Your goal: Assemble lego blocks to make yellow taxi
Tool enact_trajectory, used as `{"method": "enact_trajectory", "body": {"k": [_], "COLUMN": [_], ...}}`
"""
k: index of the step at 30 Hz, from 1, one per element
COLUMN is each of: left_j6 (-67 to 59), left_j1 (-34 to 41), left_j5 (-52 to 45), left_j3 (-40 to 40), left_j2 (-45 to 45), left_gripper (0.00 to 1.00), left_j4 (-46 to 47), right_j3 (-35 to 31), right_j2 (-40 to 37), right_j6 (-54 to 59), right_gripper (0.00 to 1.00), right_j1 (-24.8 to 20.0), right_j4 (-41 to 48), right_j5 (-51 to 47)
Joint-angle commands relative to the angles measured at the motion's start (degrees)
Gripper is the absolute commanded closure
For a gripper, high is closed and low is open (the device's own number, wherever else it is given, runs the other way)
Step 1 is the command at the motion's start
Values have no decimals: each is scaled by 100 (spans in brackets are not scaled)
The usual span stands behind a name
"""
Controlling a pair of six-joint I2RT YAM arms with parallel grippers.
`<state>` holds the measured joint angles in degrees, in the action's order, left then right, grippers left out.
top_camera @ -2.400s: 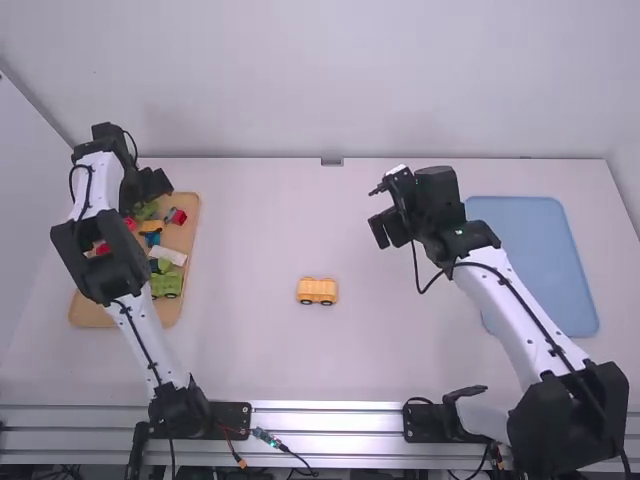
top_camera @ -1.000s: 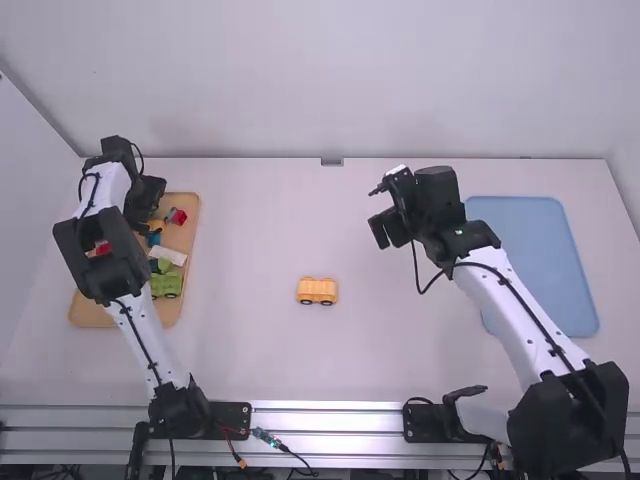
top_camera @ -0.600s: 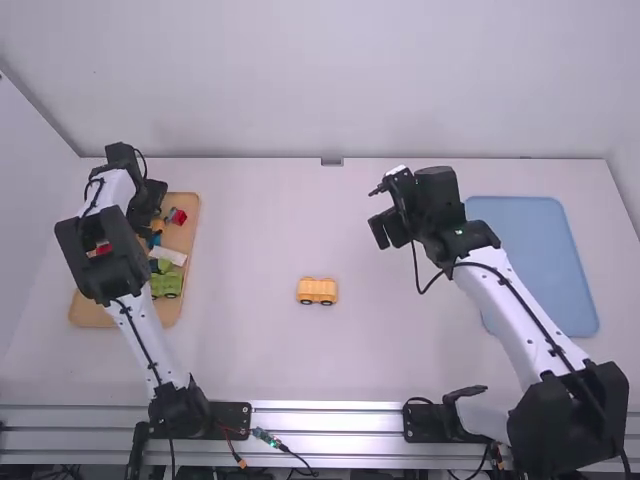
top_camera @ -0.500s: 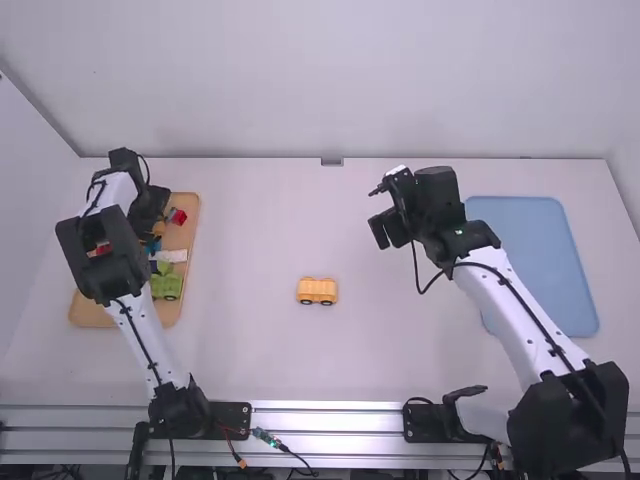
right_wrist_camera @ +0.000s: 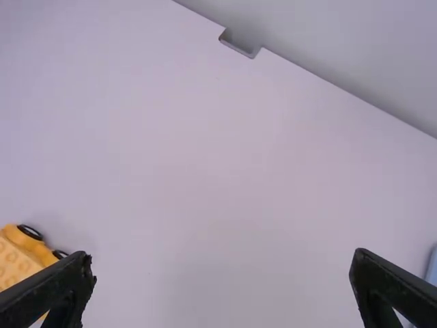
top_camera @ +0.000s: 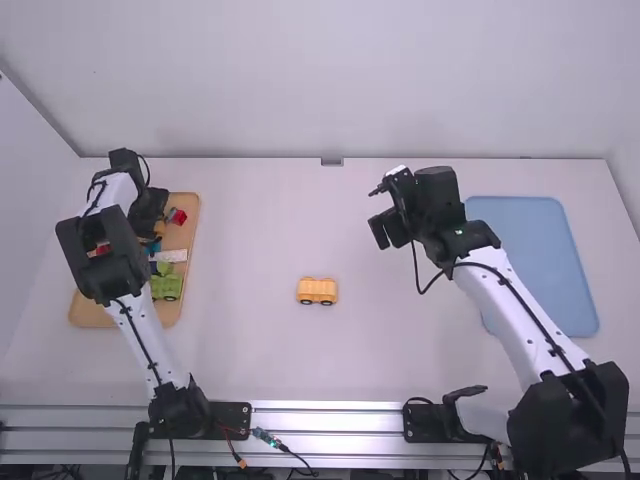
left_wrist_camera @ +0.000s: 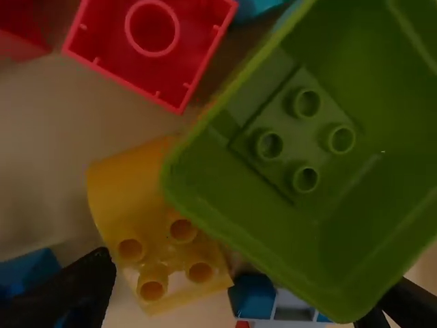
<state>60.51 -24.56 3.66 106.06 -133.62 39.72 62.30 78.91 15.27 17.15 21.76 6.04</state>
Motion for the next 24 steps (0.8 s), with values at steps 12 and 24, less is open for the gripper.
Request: {"method": "enact_trajectory", "body": {"k": [12, 24], "left_j6": [227, 459], "left_j1": [-20, -20], "left_j5": [293, 293], "left_j3": [-39, -39], "left_j2": [-25, -23], "left_gripper": [16, 51], "left_j4": [280, 352], "right_j3": [63, 63], "right_j2": [2, 2], "right_j6": [-4, -2], "right_gripper": [1, 1], "right_j1": [15, 15], "right_j4": [162, 149], "right_j5": [7, 9]}}
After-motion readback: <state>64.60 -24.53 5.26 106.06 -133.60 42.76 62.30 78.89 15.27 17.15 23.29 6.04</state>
